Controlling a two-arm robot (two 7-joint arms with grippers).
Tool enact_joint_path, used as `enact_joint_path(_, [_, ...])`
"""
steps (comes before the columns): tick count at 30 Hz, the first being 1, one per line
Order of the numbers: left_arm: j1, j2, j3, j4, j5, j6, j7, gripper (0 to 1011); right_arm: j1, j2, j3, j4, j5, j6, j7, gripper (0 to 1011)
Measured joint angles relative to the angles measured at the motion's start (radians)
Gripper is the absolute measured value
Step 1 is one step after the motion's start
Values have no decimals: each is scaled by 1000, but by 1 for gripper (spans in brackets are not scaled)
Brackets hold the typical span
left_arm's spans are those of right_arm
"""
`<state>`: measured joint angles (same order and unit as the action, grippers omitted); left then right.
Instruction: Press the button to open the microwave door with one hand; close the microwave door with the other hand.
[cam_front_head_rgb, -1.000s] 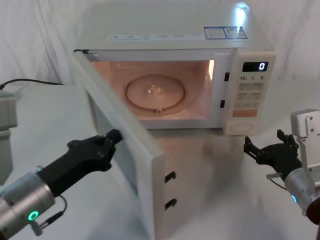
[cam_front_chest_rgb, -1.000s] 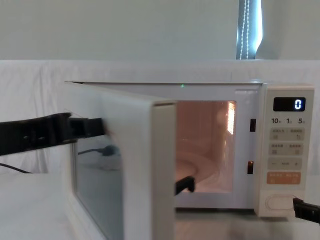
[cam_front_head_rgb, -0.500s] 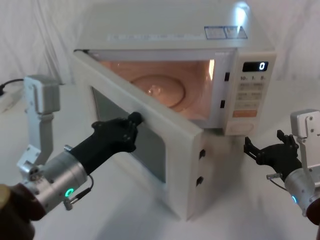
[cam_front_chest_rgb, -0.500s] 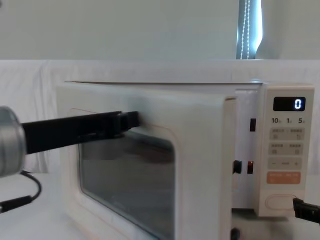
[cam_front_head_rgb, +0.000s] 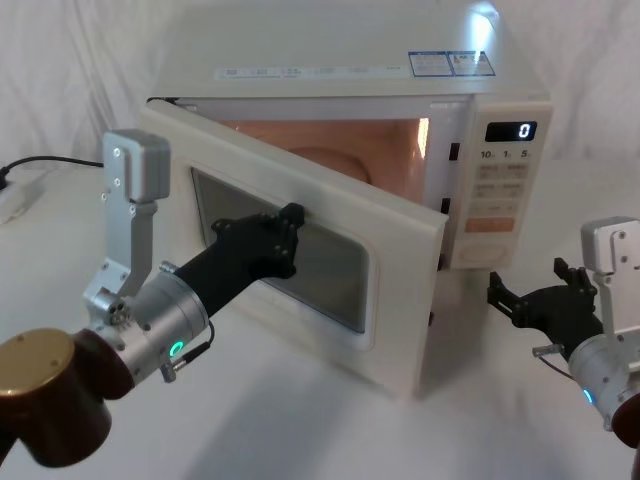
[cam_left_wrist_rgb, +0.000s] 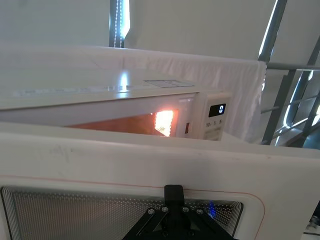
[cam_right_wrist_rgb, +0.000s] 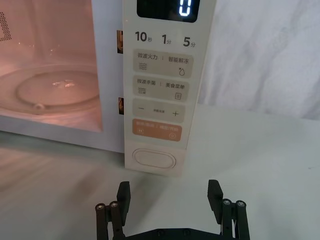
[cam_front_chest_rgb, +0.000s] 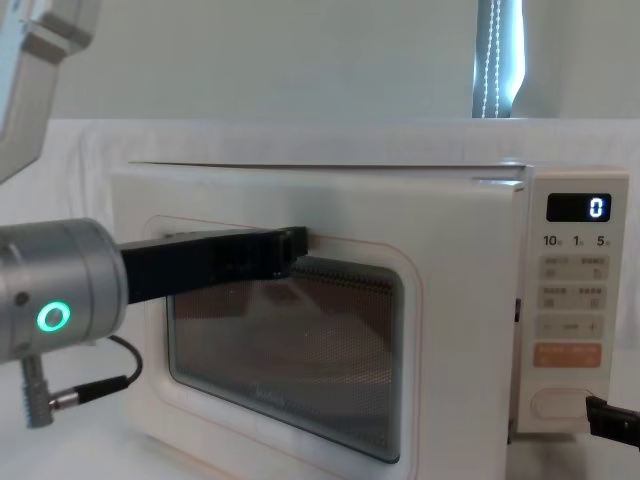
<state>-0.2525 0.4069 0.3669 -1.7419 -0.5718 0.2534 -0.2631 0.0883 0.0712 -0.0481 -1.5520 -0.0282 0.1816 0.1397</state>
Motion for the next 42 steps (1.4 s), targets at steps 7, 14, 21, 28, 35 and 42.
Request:
enact_joint_path(7, [-71,-25,31,66,38,-11,-2,0,0,0,0,0,0,0,0,1002])
enact_joint_path(14, [-125,-59,54,116,72,-18,-3,0,0,0,0,0,0,0,0,1002])
enact_joint_path(21, [-158,-98,69,160,115,-27,17,0,0,0,0,0,0,0,0,1002])
enact_joint_path(28, [-173,-138,72,206,175,-38,57,0,0,0,0,0,0,0,0,1002])
enact_joint_path(35, [-184,-169,63,238,222,-56,83,0,0,0,0,0,0,0,0,1002])
enact_joint_path(42, [-196,-196,52,263,249,-64,85,0,0,0,0,0,0,0,0,1002])
